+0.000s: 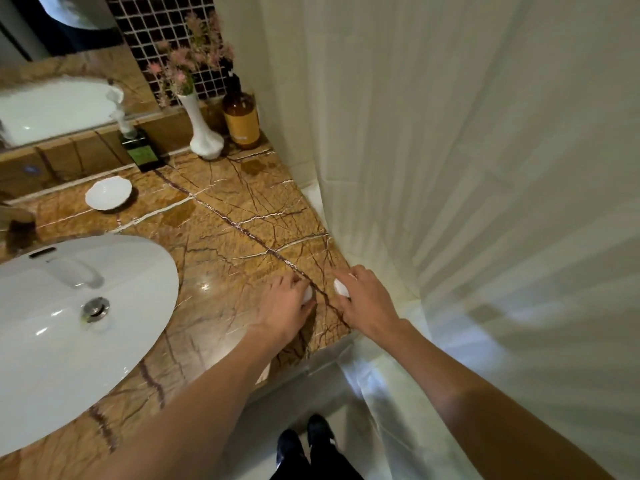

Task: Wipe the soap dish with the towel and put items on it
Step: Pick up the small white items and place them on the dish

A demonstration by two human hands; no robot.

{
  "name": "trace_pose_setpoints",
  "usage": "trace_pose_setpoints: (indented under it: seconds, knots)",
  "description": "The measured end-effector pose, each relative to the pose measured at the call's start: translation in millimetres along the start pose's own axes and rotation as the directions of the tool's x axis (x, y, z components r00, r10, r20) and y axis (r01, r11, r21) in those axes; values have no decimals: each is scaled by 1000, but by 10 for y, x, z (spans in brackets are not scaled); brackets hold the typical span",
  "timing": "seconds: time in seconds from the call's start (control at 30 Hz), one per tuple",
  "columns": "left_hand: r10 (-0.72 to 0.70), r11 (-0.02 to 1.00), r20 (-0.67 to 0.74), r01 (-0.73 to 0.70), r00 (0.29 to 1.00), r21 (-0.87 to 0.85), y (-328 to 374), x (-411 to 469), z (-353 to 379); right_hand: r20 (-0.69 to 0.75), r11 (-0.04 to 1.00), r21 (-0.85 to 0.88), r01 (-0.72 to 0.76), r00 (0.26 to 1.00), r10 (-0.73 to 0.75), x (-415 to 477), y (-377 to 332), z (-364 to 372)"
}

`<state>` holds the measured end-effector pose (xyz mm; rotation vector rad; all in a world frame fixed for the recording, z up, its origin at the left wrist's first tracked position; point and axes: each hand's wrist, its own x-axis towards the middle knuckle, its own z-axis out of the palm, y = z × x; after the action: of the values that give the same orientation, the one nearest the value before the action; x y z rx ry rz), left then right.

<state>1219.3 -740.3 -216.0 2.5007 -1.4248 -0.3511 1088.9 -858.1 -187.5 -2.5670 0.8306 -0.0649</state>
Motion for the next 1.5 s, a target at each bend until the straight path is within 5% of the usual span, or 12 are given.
trace_pose_setpoints:
  seconds: [0.73,1.5]
  knots:
    - [-140,989,-99,135,985,-54,-313,-50,-376,60,994,-13,112,992,-111,341,-364,79]
    - [-517,855,-283,501,808,-131,-1967,-452,-1403,206,898,-22,440,880,-427,1454,-2194,613]
